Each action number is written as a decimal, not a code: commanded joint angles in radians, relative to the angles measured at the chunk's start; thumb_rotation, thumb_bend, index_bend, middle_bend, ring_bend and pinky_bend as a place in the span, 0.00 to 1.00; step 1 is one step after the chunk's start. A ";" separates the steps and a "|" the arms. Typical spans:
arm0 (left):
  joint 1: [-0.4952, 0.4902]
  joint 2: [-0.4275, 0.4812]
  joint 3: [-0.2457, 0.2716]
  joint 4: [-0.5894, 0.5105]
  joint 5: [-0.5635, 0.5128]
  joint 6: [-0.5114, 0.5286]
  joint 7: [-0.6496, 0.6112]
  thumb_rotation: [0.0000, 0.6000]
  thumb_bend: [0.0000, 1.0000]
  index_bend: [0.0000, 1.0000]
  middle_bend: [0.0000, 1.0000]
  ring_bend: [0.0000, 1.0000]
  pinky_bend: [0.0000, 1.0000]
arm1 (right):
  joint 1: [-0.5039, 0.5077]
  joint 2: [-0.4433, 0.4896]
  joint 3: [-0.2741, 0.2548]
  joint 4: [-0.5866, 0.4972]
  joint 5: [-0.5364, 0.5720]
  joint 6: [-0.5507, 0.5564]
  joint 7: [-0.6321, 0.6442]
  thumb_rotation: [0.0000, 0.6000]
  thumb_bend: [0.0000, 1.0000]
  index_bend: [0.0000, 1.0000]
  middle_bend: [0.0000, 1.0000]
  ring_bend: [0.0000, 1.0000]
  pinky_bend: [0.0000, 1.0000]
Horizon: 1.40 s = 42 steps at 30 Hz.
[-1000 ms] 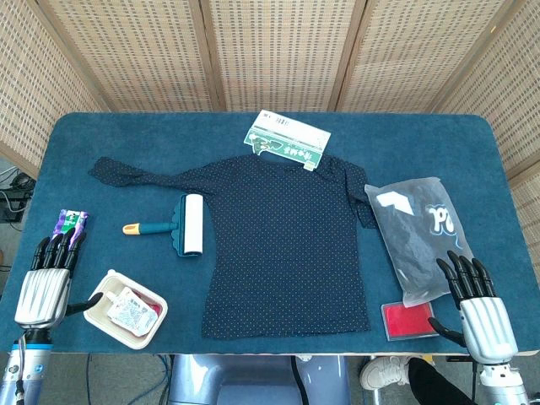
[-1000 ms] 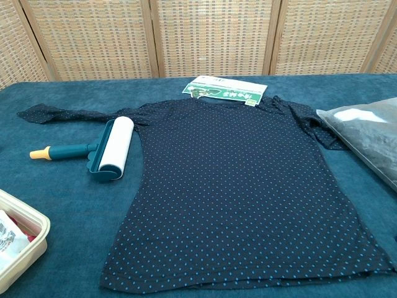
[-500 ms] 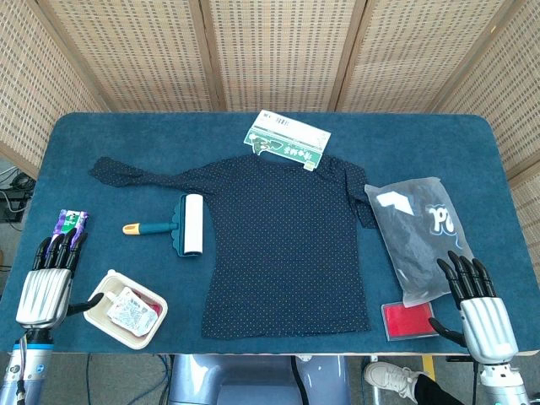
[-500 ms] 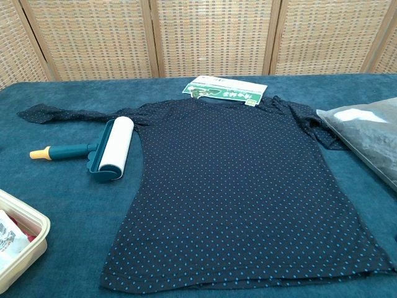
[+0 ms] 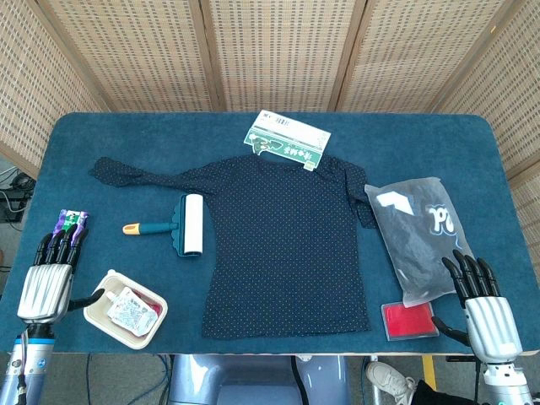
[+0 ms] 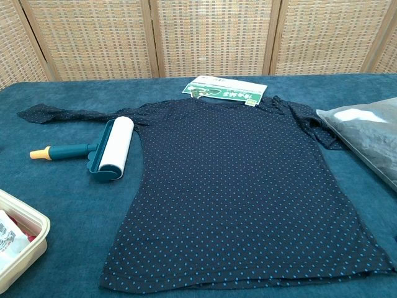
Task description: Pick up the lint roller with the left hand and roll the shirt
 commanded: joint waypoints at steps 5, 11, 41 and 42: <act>-0.084 0.031 -0.106 0.011 -0.096 -0.071 0.008 1.00 0.17 0.01 0.45 0.40 0.47 | 0.004 -0.006 0.002 0.006 0.004 -0.007 -0.004 1.00 0.11 0.00 0.00 0.00 0.00; -0.183 0.064 -0.161 0.051 -0.213 -0.222 0.019 1.00 0.19 0.17 0.75 0.60 0.60 | 0.007 -0.015 0.006 0.018 0.010 -0.011 -0.006 1.00 0.11 0.00 0.00 0.00 0.00; -0.554 -0.197 -0.103 0.572 -0.536 -0.630 0.121 1.00 0.31 0.40 0.88 0.69 0.65 | 0.019 -0.037 0.038 0.076 0.082 -0.036 -0.005 1.00 0.11 0.00 0.00 0.00 0.00; -0.559 -0.204 -0.100 0.578 -0.539 -0.630 0.122 1.00 0.31 0.40 0.88 0.69 0.65 | 0.019 -0.037 0.038 0.077 0.083 -0.036 -0.004 1.00 0.11 0.00 0.00 0.00 0.00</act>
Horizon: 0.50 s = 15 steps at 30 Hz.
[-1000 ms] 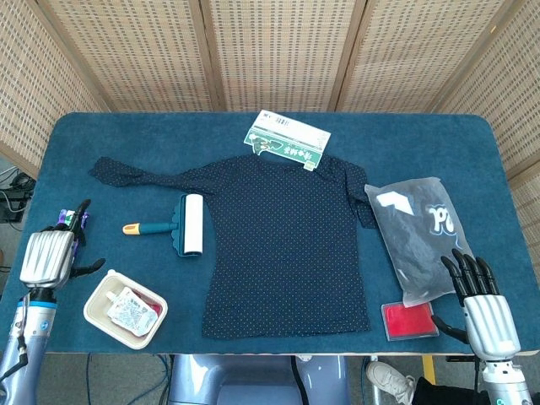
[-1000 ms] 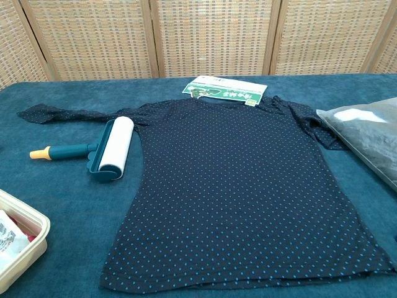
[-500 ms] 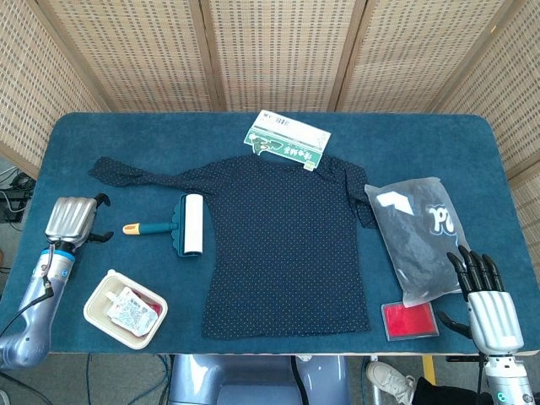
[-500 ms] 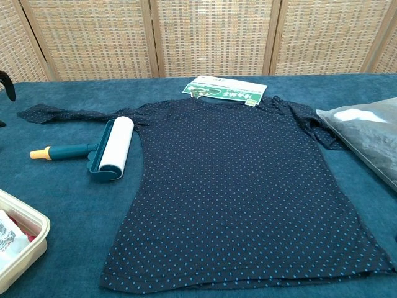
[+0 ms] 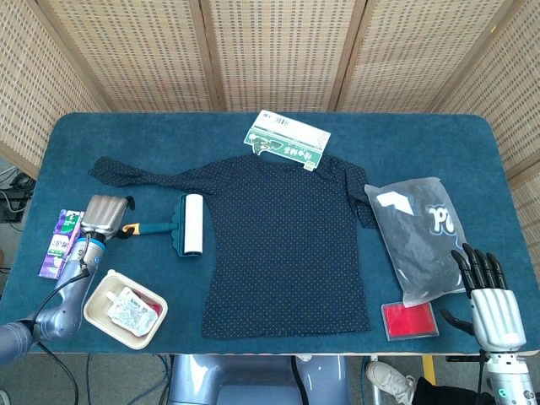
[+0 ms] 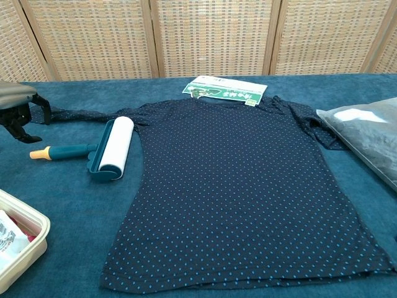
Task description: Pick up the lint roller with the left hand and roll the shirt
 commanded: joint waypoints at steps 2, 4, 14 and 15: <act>-0.019 -0.024 0.012 0.021 -0.015 -0.007 0.010 1.00 0.31 0.40 0.88 0.69 0.65 | 0.000 0.000 0.001 0.002 0.001 0.001 0.002 1.00 0.11 0.00 0.00 0.00 0.00; -0.025 -0.031 0.018 0.027 -0.019 -0.009 0.015 1.00 0.31 0.41 0.88 0.69 0.65 | 0.000 0.000 0.002 0.003 0.002 0.002 0.004 1.00 0.11 0.00 0.00 0.00 0.00; -0.057 -0.088 0.047 0.084 -0.052 -0.019 0.053 1.00 0.31 0.42 0.88 0.69 0.65 | -0.001 0.004 0.007 0.006 0.009 0.006 0.019 1.00 0.11 0.00 0.00 0.00 0.00; -0.060 -0.094 0.049 0.091 -0.055 -0.020 0.057 1.00 0.31 0.42 0.88 0.69 0.65 | 0.000 0.004 0.007 0.007 0.010 0.006 0.020 1.00 0.11 0.00 0.00 0.00 0.00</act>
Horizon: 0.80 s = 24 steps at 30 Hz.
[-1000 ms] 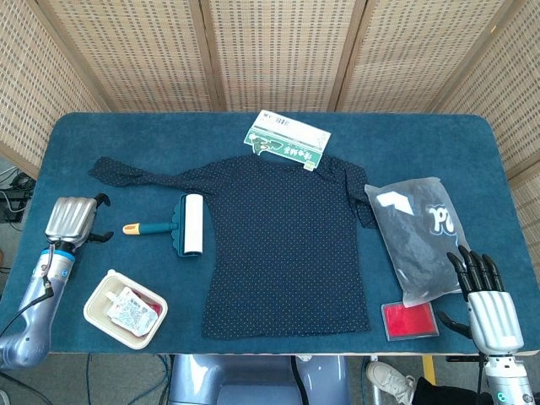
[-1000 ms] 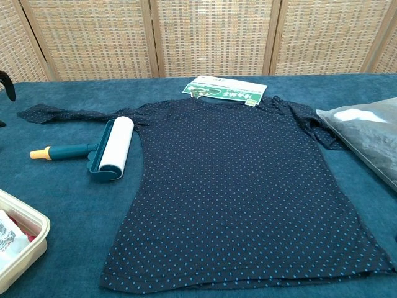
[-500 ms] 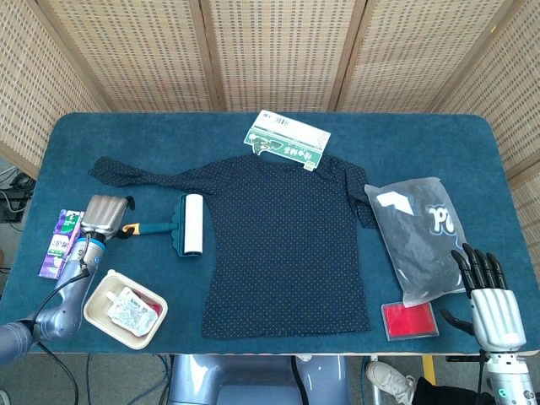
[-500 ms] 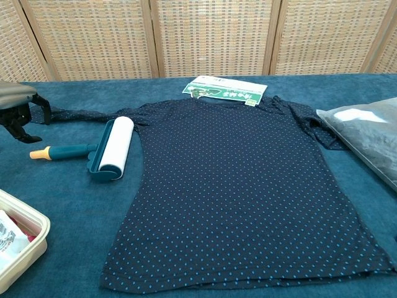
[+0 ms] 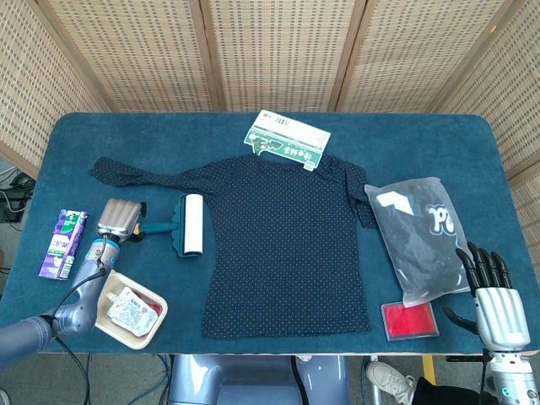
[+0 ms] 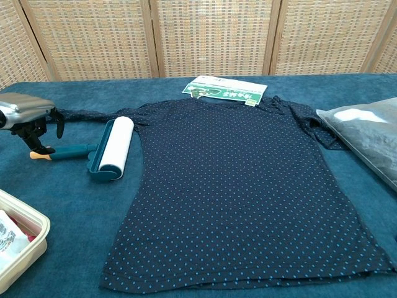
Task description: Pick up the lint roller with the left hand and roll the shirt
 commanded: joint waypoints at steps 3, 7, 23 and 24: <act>-0.015 -0.030 0.013 0.034 -0.017 -0.006 0.017 1.00 0.31 0.42 0.88 0.69 0.65 | 0.001 0.000 0.000 0.002 0.002 -0.002 0.002 1.00 0.11 0.00 0.00 0.00 0.00; -0.024 -0.056 0.021 0.062 -0.028 -0.016 0.023 1.00 0.31 0.42 0.88 0.69 0.65 | 0.002 -0.001 0.002 0.005 0.005 -0.003 0.003 1.00 0.11 0.00 0.00 0.00 0.00; -0.043 -0.149 0.056 0.159 -0.023 -0.005 0.046 1.00 0.62 0.84 0.89 0.70 0.65 | 0.003 0.000 0.004 0.008 0.011 -0.003 0.013 1.00 0.11 0.00 0.00 0.00 0.00; -0.042 -0.148 0.055 0.155 -0.015 0.003 0.043 1.00 0.63 0.86 0.89 0.70 0.65 | 0.002 0.000 0.005 0.008 0.011 -0.003 0.014 1.00 0.11 0.00 0.00 0.00 0.00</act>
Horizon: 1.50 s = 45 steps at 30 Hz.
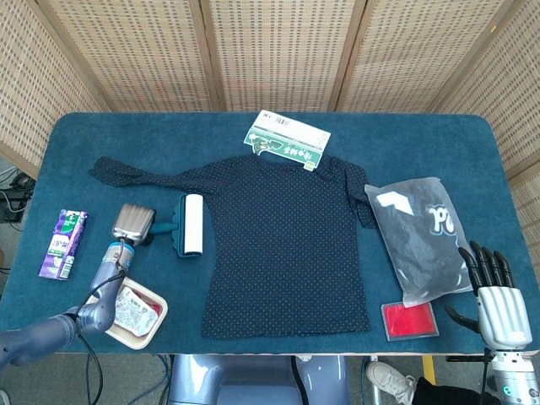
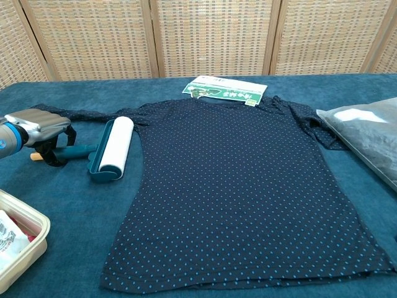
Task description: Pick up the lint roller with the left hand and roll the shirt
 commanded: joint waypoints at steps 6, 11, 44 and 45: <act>-0.007 0.049 -0.019 -0.077 0.055 0.057 -0.012 1.00 0.64 0.87 0.89 0.70 0.65 | 0.000 0.001 -0.003 -0.001 -0.006 0.002 0.002 1.00 0.11 0.00 0.00 0.00 0.00; -0.024 0.128 -0.032 -0.185 0.048 0.076 0.032 1.00 0.64 0.88 0.89 0.70 0.65 | -0.002 0.004 -0.002 -0.005 -0.008 0.008 0.005 1.00 0.11 0.00 0.00 0.00 0.00; -0.543 0.153 0.088 -0.345 -0.783 0.067 0.700 1.00 0.63 0.88 0.89 0.70 0.65 | 0.011 0.013 0.002 0.015 0.031 -0.040 0.070 1.00 0.11 0.00 0.00 0.00 0.00; -0.554 0.135 0.091 -0.330 -0.800 0.068 0.710 1.00 0.64 0.88 0.89 0.70 0.65 | 0.012 0.012 0.002 0.018 0.033 -0.044 0.073 1.00 0.11 0.00 0.00 0.00 0.00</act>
